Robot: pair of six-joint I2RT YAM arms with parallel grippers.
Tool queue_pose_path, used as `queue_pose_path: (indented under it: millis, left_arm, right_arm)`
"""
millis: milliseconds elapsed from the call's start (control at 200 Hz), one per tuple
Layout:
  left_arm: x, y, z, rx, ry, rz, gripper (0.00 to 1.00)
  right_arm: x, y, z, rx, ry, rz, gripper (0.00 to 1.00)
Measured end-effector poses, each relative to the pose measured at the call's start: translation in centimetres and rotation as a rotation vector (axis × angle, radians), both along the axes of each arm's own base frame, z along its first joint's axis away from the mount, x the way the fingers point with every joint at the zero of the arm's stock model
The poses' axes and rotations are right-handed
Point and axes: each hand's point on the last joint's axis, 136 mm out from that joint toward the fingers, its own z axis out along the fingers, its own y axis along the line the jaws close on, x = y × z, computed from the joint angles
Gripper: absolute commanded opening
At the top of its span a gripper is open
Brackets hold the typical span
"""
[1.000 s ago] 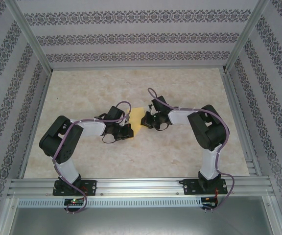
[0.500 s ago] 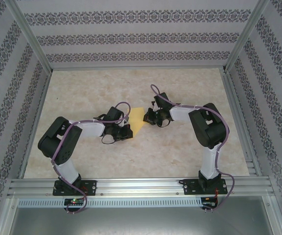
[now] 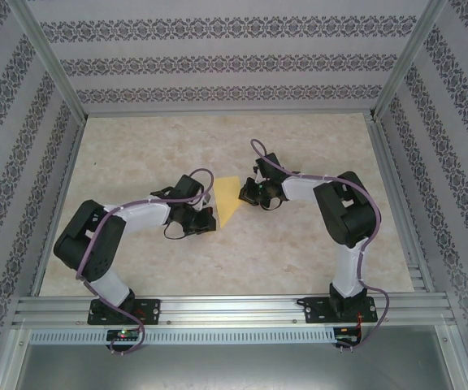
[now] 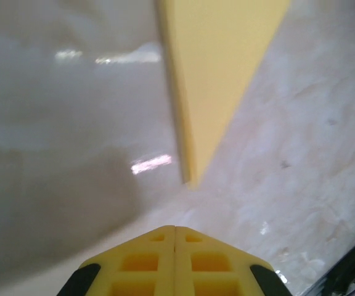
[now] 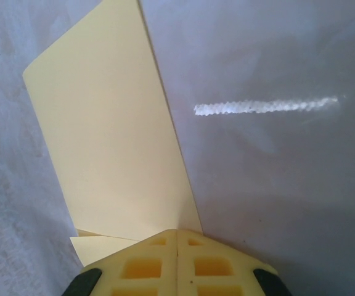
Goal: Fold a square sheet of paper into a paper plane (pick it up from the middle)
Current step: Third fold the triangle at the center of the table.
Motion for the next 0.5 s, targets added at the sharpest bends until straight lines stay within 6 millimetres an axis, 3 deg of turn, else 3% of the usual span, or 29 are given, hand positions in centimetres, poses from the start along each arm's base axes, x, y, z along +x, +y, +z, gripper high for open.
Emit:
queue_pose_path:
  millis: [120,235,330,500]
  left_arm:
    - [1.5,-0.8,2.3,-0.034,-0.070,-0.001,0.01]
    - [3.1,-1.5,3.3,-0.047,-0.120,0.005,0.01]
    - [4.3,-2.1,3.2,-0.046,-0.136,0.010,0.01]
    - [6.2,-2.3,1.6,0.000,-0.138,0.031,0.00]
  right_arm:
    - [-1.4,0.3,0.9,0.004,0.004,-0.010,0.02]
    - [-1.9,0.3,3.0,0.017,-0.032,-0.025,0.16]
    - [-1.3,-0.1,4.8,0.026,-0.075,-0.059,0.30]
    - [-0.7,-1.0,5.3,0.019,-0.091,-0.100,0.37]
